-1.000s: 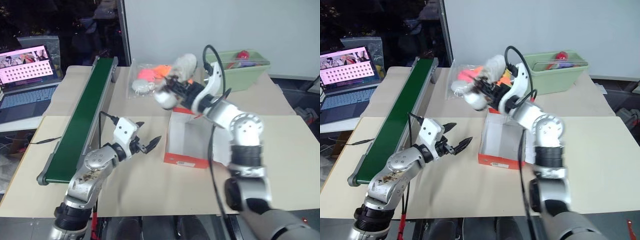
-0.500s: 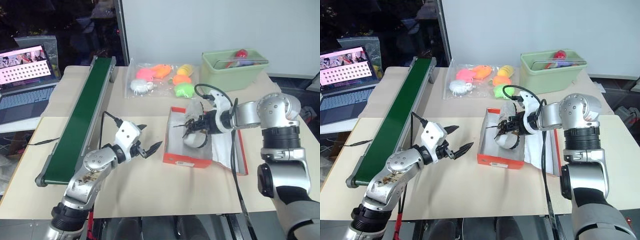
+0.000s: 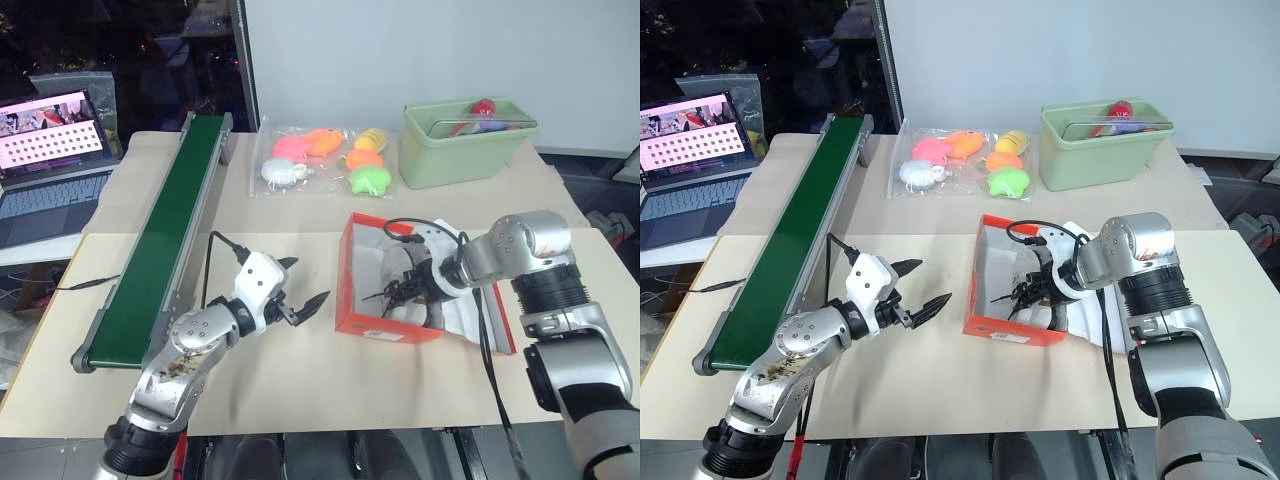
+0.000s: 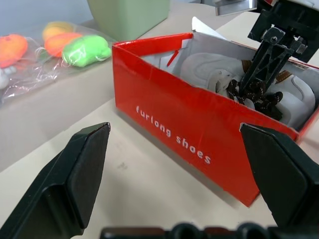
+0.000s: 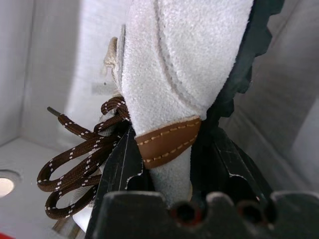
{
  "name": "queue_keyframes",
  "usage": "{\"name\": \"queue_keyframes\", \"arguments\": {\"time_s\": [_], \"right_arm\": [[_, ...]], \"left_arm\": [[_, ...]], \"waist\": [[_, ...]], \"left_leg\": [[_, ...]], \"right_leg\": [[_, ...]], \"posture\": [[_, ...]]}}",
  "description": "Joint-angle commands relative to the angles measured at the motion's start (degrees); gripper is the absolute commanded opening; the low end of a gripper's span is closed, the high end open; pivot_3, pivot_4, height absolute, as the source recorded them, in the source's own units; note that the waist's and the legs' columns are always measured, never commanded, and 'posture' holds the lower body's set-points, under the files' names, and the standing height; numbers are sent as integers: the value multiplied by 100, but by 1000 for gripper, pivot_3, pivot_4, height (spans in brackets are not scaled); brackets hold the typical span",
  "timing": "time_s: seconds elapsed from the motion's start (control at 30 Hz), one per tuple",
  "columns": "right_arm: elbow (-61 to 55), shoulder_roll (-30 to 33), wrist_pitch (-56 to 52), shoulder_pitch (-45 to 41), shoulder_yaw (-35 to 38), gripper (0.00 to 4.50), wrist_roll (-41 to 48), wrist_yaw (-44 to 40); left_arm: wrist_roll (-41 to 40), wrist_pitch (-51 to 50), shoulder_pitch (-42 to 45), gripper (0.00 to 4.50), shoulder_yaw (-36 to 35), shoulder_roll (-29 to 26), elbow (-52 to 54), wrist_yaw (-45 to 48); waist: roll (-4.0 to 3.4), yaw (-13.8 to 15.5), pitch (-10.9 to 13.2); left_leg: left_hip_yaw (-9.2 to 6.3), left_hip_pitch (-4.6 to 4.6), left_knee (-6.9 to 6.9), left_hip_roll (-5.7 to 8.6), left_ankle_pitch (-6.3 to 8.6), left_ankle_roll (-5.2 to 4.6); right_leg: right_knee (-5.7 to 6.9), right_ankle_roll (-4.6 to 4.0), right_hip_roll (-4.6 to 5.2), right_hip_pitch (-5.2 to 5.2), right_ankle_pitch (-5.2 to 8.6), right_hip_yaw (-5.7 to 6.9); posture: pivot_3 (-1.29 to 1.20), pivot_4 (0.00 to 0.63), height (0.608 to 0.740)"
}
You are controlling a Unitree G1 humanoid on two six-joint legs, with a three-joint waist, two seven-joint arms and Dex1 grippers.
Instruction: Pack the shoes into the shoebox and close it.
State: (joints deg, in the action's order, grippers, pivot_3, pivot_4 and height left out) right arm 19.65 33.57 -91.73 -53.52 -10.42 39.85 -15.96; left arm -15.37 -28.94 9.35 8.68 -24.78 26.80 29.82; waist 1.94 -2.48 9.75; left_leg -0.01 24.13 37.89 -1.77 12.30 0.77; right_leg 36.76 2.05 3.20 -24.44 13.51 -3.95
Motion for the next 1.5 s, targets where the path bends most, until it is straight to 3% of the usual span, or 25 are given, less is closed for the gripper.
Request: {"name": "queue_keyframes", "arguments": {"time_s": [0.03,0.27,0.5,0.93,1.1,1.2,1.27,1.5], "right_arm": [[-192,-167,-46,40,372,2152,-194,-74],[-560,-339,2,-15,402,4455,-454,-143],[-1104,-412,539,-244,398,4455,-865,-124],[-1928,-548,495,-222,563,4455,-1078,-163],[-2127,-654,1013,-314,768,4455,-1130,-266],[-2484,-1092,1478,-381,1339,4455,-588,-703],[-3292,-1212,2048,-98,1626,4455,66,-1525],[-4755,-704,3070,1314,1621,4455,884,-3106]], "left_arm": [[9,10,21,4500,-7,16,304,-24],[4,28,53,4500,-33,-44,272,45],[16,99,210,4500,-97,-97,87,120],[66,175,406,4500,-399,-141,-219,42],[142,197,495,4500,-1010,-31,-531,-437],[451,315,631,4500,-1581,44,-923,-1162],[607,179,721,4500,-2128,129,-1114,-1848],[596,-261,568,4500,-2883,145,-1055,-2400]], "waist": [[0,0,0],[0,3,0],[0,3,0],[0,12,0],[0,-4,0],[0,-46,0],[0,-47,0],[9,129,-5]], "left_leg": [[0,-1,0,0,0,0],[0,-3,0,0,0,0],[-1,-2,0,1,0,0],[-2,-1,0,0,0,0],[-2,-1,0,0,0,0],[-1,-5,0,-4,0,0],[-5,-5,0,-10,0,0],[-19,7,1,8,2,-1]], "right_leg": [[1,0,0,0,0,0],[1,0,0,3,0,0],[2,0,0,2,0,0],[6,0,1,-2,0,2],[6,0,2,-2,-1,2],[13,-1,-2,-5,-1,0],[19,-1,-8,-7,-1,1],[8,13,21,14,-8,25]], "posture": [[0,150,729],[0,150,729],[0,150,729],[0,150,729],[0,150,729],[0,150,729],[0,150,729],[0,150,729]]}}
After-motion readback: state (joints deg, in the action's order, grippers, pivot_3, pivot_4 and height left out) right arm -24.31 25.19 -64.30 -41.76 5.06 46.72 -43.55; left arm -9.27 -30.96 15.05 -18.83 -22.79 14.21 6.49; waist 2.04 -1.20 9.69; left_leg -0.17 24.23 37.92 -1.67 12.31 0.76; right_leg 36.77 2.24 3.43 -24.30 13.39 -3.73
